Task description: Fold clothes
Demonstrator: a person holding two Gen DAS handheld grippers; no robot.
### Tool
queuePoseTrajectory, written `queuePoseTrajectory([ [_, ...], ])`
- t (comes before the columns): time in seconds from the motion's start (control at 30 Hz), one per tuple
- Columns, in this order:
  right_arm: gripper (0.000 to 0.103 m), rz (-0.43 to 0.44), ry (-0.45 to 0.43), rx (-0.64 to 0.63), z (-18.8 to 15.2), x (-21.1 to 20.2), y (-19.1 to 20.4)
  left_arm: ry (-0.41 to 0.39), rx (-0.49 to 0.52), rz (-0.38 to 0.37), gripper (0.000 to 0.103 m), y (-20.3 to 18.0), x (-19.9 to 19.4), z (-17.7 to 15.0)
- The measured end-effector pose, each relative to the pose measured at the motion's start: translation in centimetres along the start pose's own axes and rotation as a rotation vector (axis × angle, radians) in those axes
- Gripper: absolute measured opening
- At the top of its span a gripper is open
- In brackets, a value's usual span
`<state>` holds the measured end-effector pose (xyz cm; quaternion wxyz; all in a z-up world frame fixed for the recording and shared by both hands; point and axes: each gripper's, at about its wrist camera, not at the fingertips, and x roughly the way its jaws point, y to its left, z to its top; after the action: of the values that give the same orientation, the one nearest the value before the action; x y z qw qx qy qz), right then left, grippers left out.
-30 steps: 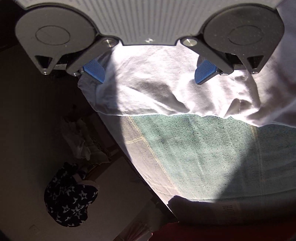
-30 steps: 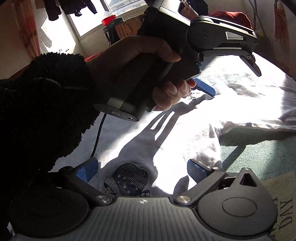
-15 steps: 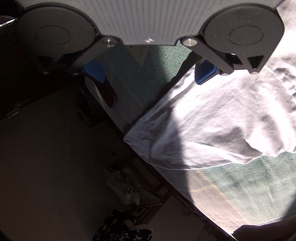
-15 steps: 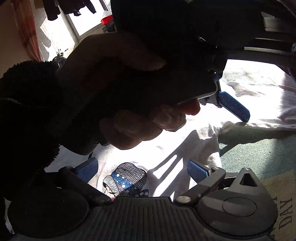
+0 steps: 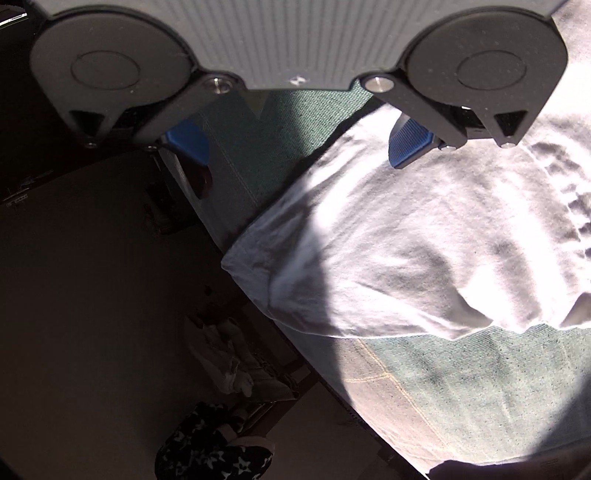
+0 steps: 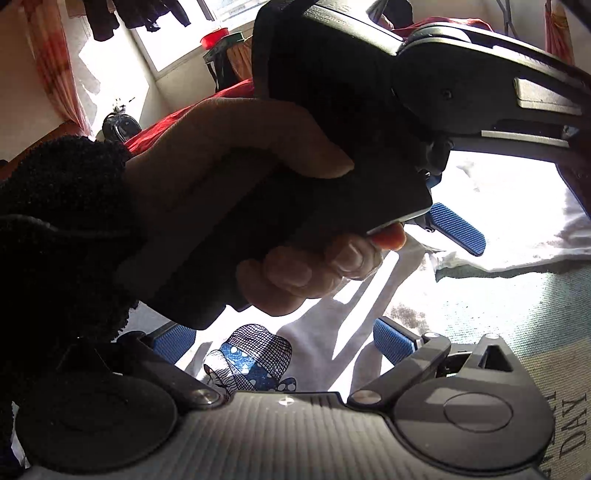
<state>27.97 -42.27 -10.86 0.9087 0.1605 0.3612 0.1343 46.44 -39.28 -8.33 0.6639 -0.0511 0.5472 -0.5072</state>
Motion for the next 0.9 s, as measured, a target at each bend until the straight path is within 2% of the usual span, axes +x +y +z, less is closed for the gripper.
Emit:
queuePoseTrajectory([
  [0.17, 0.103, 0.039, 0.015, 0.003, -0.1, 0.2, -0.6, -0.097, 0.039, 0.116, 0.102, -2.2, -7.1, -0.7],
  [0.33, 0.103, 0.058, 0.012, 0.010, -0.1, 0.0, -1.1, -0.220, -0.007, 0.298, 0.102, -1.5, -15.5, -2.7],
  [0.47, 0.103, 0.072, 0.011, 0.033, -0.2, 0.1, -1.9, -0.306, -0.120, 0.485, 0.102, 1.7, -22.4, -4.9],
  [0.57, 0.103, 0.083, 0.007, 0.041, -0.7, -0.7, -1.6, -0.394, -0.255, 0.612, 0.102, 5.9, -26.8, -6.7],
  [0.67, 0.103, 0.085, 0.008, 0.039, 0.0, 0.2, -1.2, -0.448, -0.385, 0.709, 0.102, 10.5, -29.7, -8.8],
  [0.77, 0.103, 0.089, 0.007, 0.045, 0.7, 0.8, 0.0, -0.473, -0.539, 0.744, 0.102, 15.4, -31.6, -11.3],
  [0.9, 0.103, 0.090, 0.006, 0.046, 0.2, 0.3, 0.8, -0.503, -0.701, 0.694, 0.102, 21.0, -32.2, -14.7],
])
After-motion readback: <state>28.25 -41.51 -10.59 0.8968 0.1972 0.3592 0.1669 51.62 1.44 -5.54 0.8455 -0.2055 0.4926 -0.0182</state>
